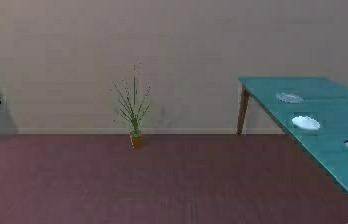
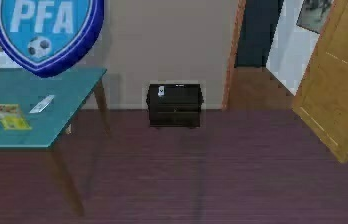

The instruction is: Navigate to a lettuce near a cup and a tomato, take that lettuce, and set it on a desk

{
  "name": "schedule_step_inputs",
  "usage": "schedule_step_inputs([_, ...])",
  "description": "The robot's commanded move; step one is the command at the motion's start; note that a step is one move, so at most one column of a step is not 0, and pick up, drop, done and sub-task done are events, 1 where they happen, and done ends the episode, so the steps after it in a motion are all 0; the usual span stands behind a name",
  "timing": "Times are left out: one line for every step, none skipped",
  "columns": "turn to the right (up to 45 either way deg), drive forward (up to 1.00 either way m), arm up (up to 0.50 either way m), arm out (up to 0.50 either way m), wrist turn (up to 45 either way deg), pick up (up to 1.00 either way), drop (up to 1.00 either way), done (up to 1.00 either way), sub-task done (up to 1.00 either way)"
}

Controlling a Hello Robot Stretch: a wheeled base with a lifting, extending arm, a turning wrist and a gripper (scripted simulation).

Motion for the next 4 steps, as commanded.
schedule_step_inputs([45.0,0.0,0.0,0.0,0.0,0.0,0.0,0.0,0.0])
schedule_step_inputs([45.0,0.0,0.0,0.0,0.0,0.0,0.0,0.0,0.0])
schedule_step_inputs([27.0,0.0,0.0,0.0,0.0,0.0,0.0,0.0,0.0])
schedule_step_inputs([0.0,1.0,0.0,0.0,0.0,0.0,0.0,0.0,0.0])
